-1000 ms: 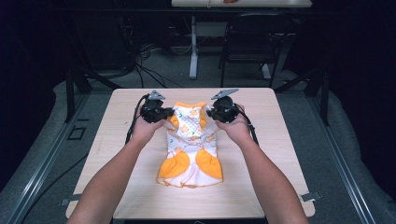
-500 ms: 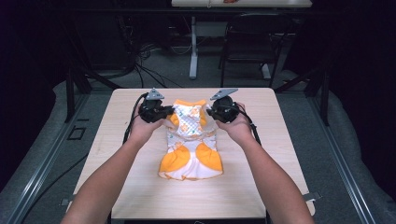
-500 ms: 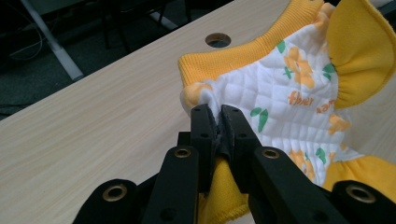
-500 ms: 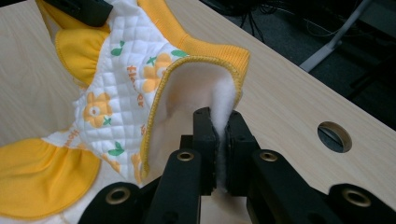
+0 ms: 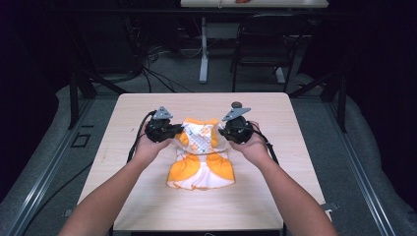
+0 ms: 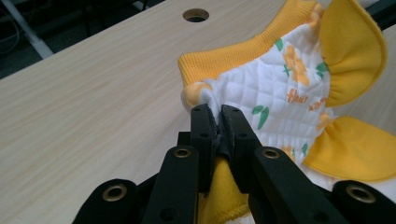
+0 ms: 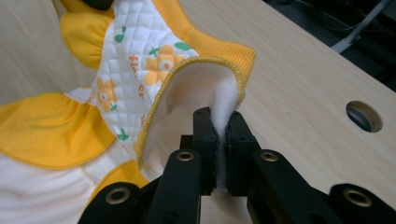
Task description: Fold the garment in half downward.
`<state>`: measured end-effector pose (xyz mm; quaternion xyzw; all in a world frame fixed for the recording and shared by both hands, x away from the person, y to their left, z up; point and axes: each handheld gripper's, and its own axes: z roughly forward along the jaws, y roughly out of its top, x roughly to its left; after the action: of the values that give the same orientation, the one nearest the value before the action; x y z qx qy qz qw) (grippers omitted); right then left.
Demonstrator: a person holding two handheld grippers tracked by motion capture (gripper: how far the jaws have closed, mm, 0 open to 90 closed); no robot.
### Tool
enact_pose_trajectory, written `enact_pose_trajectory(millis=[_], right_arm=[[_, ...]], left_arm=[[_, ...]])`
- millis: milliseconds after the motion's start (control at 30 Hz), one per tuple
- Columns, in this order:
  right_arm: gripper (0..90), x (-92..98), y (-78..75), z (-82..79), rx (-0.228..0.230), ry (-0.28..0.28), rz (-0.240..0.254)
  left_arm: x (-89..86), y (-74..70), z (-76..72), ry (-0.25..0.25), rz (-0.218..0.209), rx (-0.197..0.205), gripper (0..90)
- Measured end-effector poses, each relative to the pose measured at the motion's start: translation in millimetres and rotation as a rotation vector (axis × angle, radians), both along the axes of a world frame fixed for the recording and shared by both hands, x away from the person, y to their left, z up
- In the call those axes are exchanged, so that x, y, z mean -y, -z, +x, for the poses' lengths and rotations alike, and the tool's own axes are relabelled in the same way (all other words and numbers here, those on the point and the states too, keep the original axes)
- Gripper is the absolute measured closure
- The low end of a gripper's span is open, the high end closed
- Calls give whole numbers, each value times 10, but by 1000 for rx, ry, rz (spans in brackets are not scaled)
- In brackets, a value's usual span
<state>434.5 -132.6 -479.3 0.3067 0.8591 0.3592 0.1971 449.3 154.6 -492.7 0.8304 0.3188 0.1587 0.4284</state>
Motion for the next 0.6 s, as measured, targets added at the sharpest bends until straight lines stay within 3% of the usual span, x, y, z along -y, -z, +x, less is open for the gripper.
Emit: enact_pose_trajectory(millis=[133,233,300,367,433,500,567,600], right_arm=[[848,-5,46,-44,-12,-13,-19],[848,-1,97,-106,-17,-19,-4],[848,-14,143,-160,-25,-32,-32],[847,-5,199,-224,-29,-40,-14],[846,-6,248,-288,-31,-52,-38],[845,2,293,-333,-38,-55,-23],[842,-7,328,-375,-41,-70,-54],[842,-3,360,-404,-41,-72,-35]], left_arm=[[-5,65,-64,11,-2,-13,842],[-6,135,-135,26,10,-22,842],[-8,183,-189,35,7,-29,842],[-13,226,-244,47,8,-34,841],[-20,276,-307,61,4,-45,841],[-19,324,-365,73,6,-55,840],[-32,376,-424,90,4,-64,838],[-38,396,-446,95,10,-61,838]])
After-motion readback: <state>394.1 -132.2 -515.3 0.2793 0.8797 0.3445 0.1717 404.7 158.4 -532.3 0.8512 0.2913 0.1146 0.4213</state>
